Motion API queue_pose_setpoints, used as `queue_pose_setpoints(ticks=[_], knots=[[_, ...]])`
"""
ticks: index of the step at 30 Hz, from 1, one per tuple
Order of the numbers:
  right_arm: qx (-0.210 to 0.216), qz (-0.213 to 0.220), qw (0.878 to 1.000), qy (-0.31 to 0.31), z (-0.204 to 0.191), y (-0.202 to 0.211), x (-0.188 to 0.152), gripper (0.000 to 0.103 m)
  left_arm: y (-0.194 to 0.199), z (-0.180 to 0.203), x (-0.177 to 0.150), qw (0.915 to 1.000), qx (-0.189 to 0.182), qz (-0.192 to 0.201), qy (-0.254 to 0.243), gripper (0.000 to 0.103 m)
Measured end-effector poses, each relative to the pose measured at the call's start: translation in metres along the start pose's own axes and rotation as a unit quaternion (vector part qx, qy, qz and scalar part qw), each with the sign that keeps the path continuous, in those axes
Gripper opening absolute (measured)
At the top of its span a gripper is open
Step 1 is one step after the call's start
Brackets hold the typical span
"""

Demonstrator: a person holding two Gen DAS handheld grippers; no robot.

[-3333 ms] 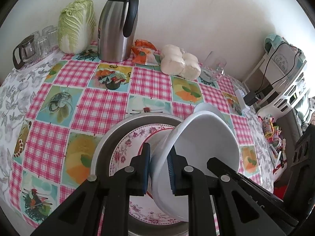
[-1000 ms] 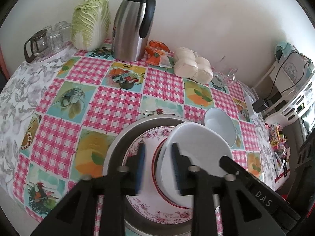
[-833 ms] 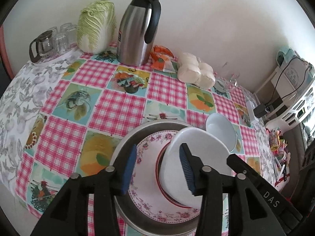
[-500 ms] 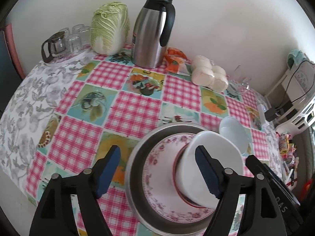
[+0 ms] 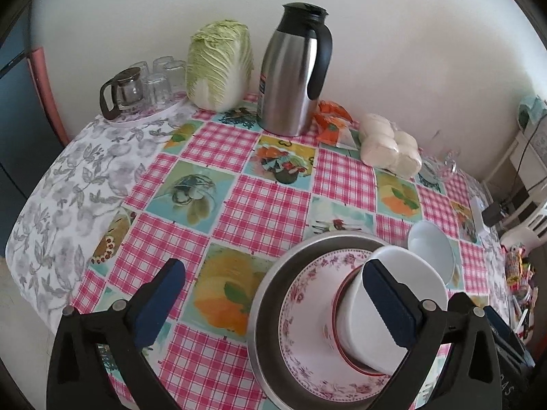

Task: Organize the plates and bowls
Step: 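Move both grippers to the rim of the pale blue round bowl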

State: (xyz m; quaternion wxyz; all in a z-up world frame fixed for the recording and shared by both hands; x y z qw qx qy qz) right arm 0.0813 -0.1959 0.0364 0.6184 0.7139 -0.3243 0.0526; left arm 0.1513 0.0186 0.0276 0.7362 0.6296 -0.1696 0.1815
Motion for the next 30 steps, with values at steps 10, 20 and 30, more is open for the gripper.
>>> queue_pose_setpoints(ticks=[10,20,30], knots=[[0.004,-0.002,1.0,0.001,0.001,0.0,0.0,0.103,-0.001,-0.001,0.0,0.9998,-0.016,-0.006,0.012,0.103],[0.002,-0.006,1.0,-0.008,0.014,0.005,0.005,0.103,0.0,0.009,-0.003,0.9997,-0.016,-0.012,-0.012,0.103],[0.004,-0.008,1.0,-0.028,0.035,0.006,0.01,0.103,-0.003,0.021,-0.007,0.9992,-0.014,-0.017,-0.032,0.103]])
Point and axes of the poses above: each gripper's, at about its wrist camera, not at the fingertips, and y roughly against the way its jaws point, z to its right, x to its top, the point moved 2 cm from there along -y, roughly the way its jaws point, and after that the axes turned 7 degrees about -z, right-handed, at the moved point
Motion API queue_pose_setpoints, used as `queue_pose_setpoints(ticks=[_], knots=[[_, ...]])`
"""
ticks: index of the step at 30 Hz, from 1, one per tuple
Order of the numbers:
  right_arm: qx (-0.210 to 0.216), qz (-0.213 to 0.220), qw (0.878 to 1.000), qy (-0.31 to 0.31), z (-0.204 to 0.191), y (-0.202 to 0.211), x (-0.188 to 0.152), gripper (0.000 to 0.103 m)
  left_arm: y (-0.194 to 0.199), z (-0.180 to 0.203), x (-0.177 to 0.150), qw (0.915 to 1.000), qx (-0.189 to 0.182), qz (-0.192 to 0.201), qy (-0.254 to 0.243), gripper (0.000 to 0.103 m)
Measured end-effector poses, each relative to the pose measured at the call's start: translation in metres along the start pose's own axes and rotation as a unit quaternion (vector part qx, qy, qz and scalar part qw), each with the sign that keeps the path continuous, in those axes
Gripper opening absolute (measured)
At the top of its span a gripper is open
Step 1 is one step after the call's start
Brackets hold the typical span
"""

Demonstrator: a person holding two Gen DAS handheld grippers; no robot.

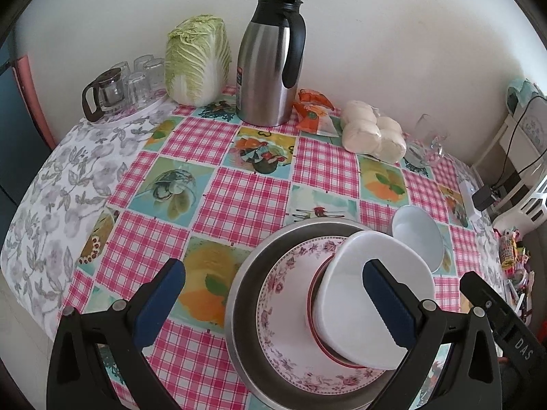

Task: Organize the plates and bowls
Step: 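Move both grippers to the rim of the pale blue round bowl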

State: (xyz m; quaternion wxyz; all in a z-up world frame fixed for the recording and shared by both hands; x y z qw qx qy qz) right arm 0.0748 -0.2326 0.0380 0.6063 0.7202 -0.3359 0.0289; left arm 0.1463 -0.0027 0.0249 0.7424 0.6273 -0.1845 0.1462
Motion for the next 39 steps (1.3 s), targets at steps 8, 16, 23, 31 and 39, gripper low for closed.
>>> queue_pose_setpoints(ticks=[8,16,23,31,39], knots=[[0.001,-0.003,1.0,-0.025,0.024,-0.006,0.007,0.103,-0.003,0.01,0.0,1.0,-0.001,0.001,-0.004,0.103],[0.01,-0.001,0.998,-0.063,0.053,-0.013,0.018,0.103,0.001,0.033,0.002,0.9988,-0.032,-0.001,-0.036,0.103],[0.009,-0.007,0.997,-0.077,0.073,-0.022,0.027,0.103,0.006,0.057,0.017,0.9976,-0.039,0.003,-0.057,0.103],[0.005,0.003,0.994,-0.111,0.109,-0.031,0.037,0.103,0.006,0.104,0.047,0.9939,0.033,-0.001,-0.106,0.103],[0.016,0.022,0.986,-0.163,0.148,-0.031,0.043,0.103,-0.026,0.134,0.077,0.9951,0.015,-0.061,-0.076,0.103]])
Point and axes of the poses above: each gripper's, at about its wrist camera, not at the fingertips, and y roughly against the way its jaws point, z to its right, x to its top, the point moved 2 cm from there along -y, roughly the way its jaws point, and after that the axes turned 7 degrees about -z, right-handed, at the moved point
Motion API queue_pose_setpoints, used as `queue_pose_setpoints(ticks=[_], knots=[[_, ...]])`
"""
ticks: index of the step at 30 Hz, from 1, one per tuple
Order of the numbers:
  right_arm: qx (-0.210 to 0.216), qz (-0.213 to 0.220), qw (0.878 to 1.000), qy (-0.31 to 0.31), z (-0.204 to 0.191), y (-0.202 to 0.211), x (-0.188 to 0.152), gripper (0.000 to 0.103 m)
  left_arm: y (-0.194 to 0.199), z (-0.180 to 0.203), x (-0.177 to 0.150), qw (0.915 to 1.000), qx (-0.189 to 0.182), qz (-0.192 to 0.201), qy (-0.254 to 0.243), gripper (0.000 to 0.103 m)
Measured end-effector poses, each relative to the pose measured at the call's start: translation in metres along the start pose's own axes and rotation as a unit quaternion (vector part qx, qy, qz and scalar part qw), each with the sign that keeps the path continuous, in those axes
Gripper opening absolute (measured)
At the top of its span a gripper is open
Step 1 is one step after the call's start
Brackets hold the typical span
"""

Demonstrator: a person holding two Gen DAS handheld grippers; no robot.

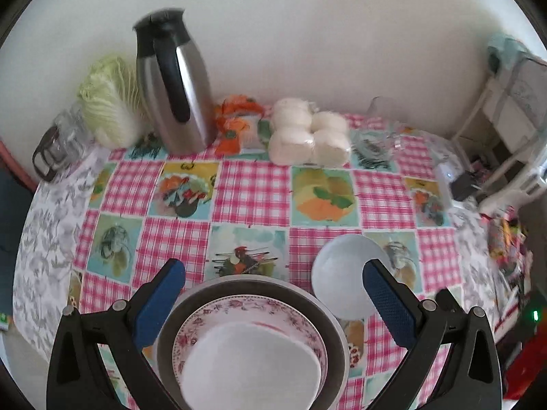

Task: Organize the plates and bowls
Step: 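Move both grippers to the rim of the pale blue round bowl, then close both grippers on the pale blue bowl rim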

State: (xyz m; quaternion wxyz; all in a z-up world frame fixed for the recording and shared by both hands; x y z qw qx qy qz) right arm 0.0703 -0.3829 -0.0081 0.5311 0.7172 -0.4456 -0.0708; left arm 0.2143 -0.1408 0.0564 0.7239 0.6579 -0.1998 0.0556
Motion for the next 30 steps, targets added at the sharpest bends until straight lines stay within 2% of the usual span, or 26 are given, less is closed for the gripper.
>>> queue_pose_setpoints(ticks=[4,8,12,16,23,26,30], knots=[[0.002,-0.008,1.0,0.008,0.001,-0.012,0.001,0.103,-0.025,0.005,0.01,0.9991,-0.005,-0.031,0.028,0.103],[0.001,-0.016,1.0,-0.006,0.008,-0.025,0.0,0.103,-0.036,0.014,0.018,0.9987,-0.013,-0.03,0.038,0.103],[0.012,-0.024,0.999,-0.02,0.015,-0.036,0.0,0.103,-0.043,0.032,0.025,0.9994,-0.019,-0.022,0.017,0.103],[0.023,-0.031,0.999,-0.02,0.015,-0.044,0.0,0.103,-0.062,0.052,0.022,0.9977,-0.029,-0.06,-0.013,0.103],[0.029,-0.048,0.998,-0.009,0.007,-0.062,-0.005,0.103,-0.097,0.066,0.014,0.9944,0.03,-0.099,-0.019,0.103],[0.033,-0.059,0.998,-0.001,0.002,-0.07,-0.008,0.103,-0.109,0.07,0.011,0.9908,0.075,-0.107,-0.034,0.103],[0.031,-0.069,0.997,0.013,-0.005,-0.077,-0.013,0.103,-0.122,0.071,0.01,0.9892,0.085,-0.114,-0.033,0.101]])
Point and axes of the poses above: each gripper's, at about its wrist camera, not at the fingertips, and y roughly against the way its jaws point, z to its right, x to its top, the point moved 2 cm from there along -y, roughly the way its jaws point, and after that the axes turned 7 degrees about -z, right-handed, at the moved point
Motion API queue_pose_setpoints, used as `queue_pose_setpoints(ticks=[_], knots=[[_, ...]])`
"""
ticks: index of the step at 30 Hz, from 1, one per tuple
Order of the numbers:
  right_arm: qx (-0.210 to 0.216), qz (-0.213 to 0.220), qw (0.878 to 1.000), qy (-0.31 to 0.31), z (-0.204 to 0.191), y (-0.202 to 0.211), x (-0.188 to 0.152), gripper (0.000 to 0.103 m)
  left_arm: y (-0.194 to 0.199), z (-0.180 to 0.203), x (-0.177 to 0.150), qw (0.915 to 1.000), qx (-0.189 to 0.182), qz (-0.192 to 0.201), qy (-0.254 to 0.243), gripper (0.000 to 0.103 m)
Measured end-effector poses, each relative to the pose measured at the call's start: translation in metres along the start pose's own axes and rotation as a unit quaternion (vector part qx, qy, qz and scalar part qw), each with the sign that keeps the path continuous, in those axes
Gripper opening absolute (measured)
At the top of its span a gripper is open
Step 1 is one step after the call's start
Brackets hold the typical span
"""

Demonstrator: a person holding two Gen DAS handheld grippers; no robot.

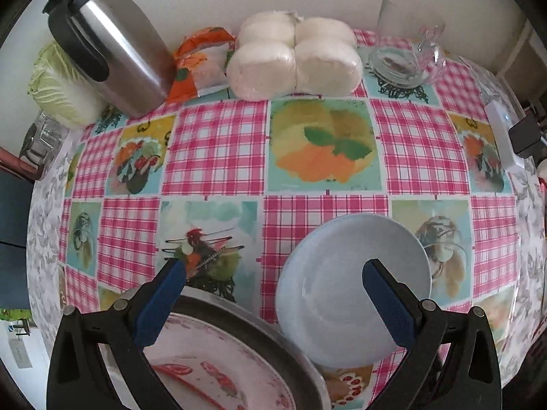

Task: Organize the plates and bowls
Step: 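Close both grippers on the pale blue bowl rim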

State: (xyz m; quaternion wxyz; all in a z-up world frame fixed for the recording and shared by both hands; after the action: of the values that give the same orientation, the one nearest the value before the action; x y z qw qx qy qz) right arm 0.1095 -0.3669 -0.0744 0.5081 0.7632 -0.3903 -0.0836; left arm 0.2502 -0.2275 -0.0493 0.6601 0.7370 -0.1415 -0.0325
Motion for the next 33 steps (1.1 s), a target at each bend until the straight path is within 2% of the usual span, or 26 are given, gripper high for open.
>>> queue_pose_setpoints(ticks=[2,4,7,9,11,16,18,20,24,29,33], knots=[[-0.003,-0.002,1.0,0.004,-0.003,-0.003,-0.001,0.103,-0.006,0.002,0.001,1.0,0.009,-0.004,-0.002,0.093],[-0.002,-0.005,1.0,0.009,-0.005,-0.005,-0.002,0.1,-0.013,0.004,0.002,0.9998,0.014,-0.012,-0.005,0.078],[-0.002,-0.007,1.0,0.013,-0.008,-0.009,-0.003,0.094,-0.022,0.005,0.002,0.9996,0.01,-0.026,-0.002,0.067],[-0.002,-0.009,1.0,0.013,-0.01,-0.01,-0.003,0.083,-0.026,0.007,0.002,0.9994,0.01,-0.033,-0.004,0.061],[0.002,-0.012,1.0,0.016,-0.011,-0.012,-0.004,0.081,-0.027,0.01,0.003,0.9993,0.011,-0.035,-0.01,0.058],[0.014,-0.018,0.999,0.022,-0.018,-0.016,-0.007,0.065,-0.028,0.012,0.003,0.9991,0.001,-0.042,-0.008,0.042],[0.018,-0.021,0.999,0.028,-0.022,-0.018,-0.008,0.06,-0.029,0.01,0.004,0.9991,0.002,-0.042,-0.005,0.04],[0.019,-0.021,0.999,0.034,-0.025,-0.019,-0.008,0.049,-0.03,0.008,0.004,0.999,-0.001,-0.045,-0.001,0.037],[0.032,-0.021,0.999,0.036,-0.029,-0.02,-0.009,0.037,-0.033,0.006,0.004,0.9987,-0.011,-0.049,-0.001,0.029],[0.056,-0.021,0.998,0.029,-0.027,-0.021,-0.008,0.028,-0.034,0.011,0.002,0.9985,-0.01,-0.052,-0.01,0.027],[0.053,-0.015,0.998,0.032,-0.023,-0.015,-0.007,0.023,-0.03,0.023,-0.003,0.9981,-0.022,-0.053,-0.023,0.026]])
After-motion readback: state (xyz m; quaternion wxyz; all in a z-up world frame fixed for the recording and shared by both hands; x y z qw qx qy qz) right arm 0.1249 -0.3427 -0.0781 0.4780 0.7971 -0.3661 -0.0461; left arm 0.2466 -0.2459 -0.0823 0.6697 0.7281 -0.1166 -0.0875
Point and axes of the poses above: each gripper's, at about its wrist camera, not at the fingertips, and y roughly against the way its jaws point, z to its right, x to its top, the point moved 2 cm from there along -y, roughly the way its jaws point, and after that the axes turned 7 degrees about -z, right-handed, at the moved point
